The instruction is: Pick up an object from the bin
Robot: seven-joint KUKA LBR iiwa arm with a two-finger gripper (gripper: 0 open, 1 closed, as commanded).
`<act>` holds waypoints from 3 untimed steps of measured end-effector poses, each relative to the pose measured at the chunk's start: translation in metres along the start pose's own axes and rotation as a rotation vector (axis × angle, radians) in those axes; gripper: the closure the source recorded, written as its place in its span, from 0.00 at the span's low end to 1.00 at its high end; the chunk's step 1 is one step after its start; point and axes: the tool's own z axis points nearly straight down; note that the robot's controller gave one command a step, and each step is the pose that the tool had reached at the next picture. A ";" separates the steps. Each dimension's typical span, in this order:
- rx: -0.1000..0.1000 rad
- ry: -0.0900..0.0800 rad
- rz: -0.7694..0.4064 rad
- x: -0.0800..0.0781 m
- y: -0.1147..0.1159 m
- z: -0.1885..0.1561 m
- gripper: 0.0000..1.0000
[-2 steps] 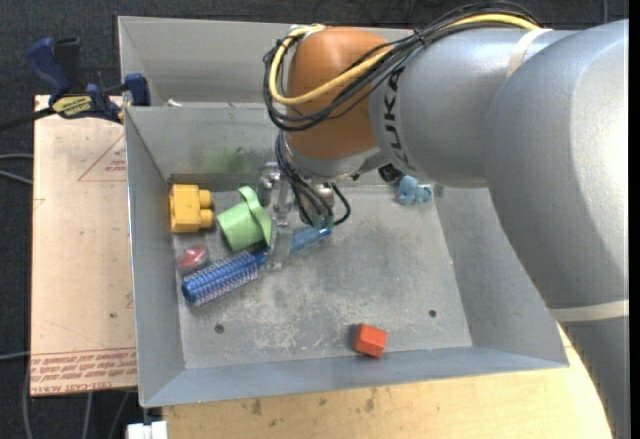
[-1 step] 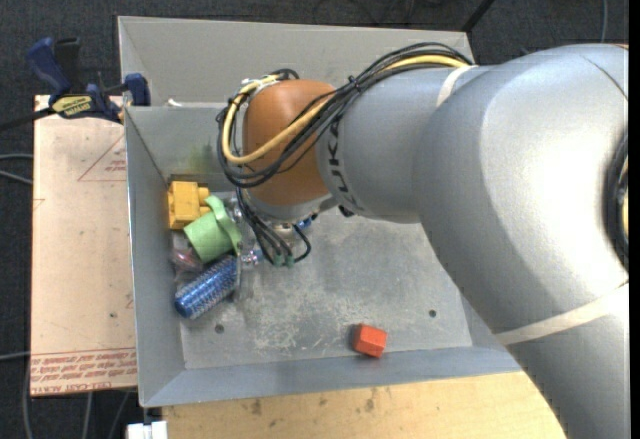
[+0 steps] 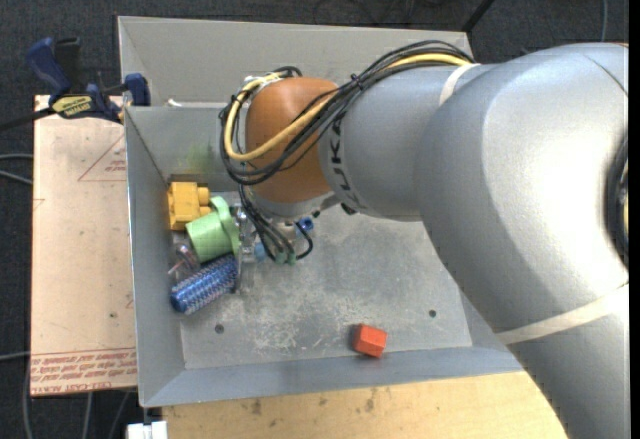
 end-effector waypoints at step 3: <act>-0.002 0.006 -0.291 0.014 0.039 -0.070 0.00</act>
Offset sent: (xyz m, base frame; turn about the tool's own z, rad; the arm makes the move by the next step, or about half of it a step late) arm -0.0213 0.0038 0.1528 -0.0628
